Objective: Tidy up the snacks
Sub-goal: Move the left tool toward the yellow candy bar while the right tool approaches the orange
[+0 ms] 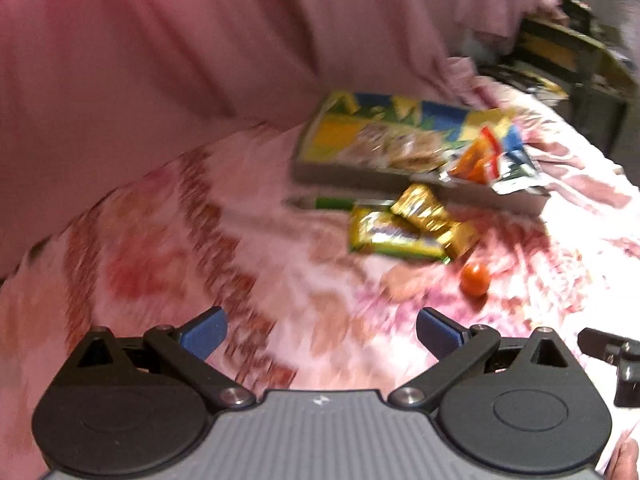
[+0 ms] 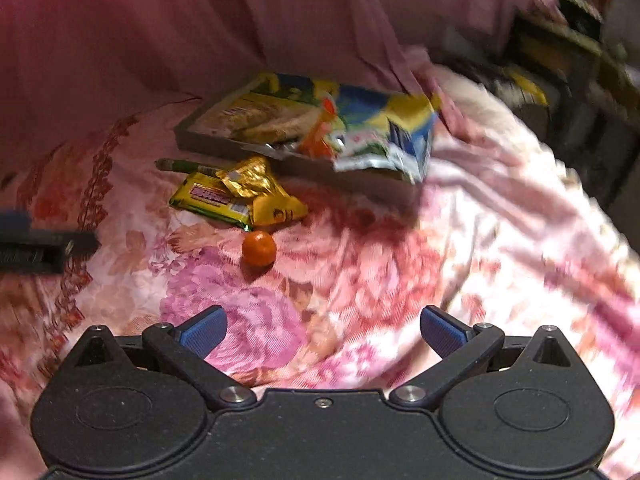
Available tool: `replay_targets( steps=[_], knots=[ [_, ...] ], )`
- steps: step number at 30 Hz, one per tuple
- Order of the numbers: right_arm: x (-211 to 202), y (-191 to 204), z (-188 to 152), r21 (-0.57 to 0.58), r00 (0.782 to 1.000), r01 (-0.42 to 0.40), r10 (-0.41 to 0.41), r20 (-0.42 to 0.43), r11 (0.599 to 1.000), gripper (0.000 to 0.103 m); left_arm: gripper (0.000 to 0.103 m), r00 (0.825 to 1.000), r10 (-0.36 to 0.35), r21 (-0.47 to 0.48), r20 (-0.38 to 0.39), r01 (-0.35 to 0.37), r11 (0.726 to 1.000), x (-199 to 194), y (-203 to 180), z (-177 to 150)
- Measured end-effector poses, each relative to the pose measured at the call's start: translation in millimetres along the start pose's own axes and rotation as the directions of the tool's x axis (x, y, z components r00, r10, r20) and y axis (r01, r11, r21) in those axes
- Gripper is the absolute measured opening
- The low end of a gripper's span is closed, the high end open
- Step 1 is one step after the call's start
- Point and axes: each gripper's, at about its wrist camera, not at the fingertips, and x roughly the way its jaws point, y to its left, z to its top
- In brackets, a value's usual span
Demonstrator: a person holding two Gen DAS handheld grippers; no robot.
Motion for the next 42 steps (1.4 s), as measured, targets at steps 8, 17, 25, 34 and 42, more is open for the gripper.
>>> replay_targets(
  steps=[8, 17, 25, 34, 42],
  knots=[
    [19.4, 21.0, 3.1, -0.231, 0.998, -0.02, 0.031, 0.046, 0.973, 0.102, 0.103, 0.988, -0.136, 0.036, -0.078, 0.139, 0.99, 44.8, -1.7, 19.5],
    [55.1, 36.7, 13.9, -0.246, 0.994, -0.087, 0.102, 0.048, 0.965, 0.102, 0.103, 0.971, -0.207, 0.028, -0.119, 0.211, 0.977, 96.0, 9.6, 25.5],
    [86.0, 29.3, 23.8, -0.091, 0.991, -0.135, 0.136, 0.009, 0.987, 0.095, 0.103, 0.958, -0.286, 0.034, -0.012, 0.287, 0.957, 128.6, 20.5, 42.5],
    [103.1, 26.2, 28.5, 0.019, 0.982, -0.188, 0.188, -0.004, 0.982, 0.089, 0.103, 0.914, -0.405, -0.041, -0.027, 0.404, 0.914, 158.7, 17.5, 52.0],
    [112.5, 29.7, 30.7, 0.021, 0.981, -0.193, 0.193, -0.009, 0.981, 0.075, 0.102, 0.866, -0.497, -0.07, -0.056, 0.493, 0.867, 156.5, 11.3, 51.2]
  ],
)
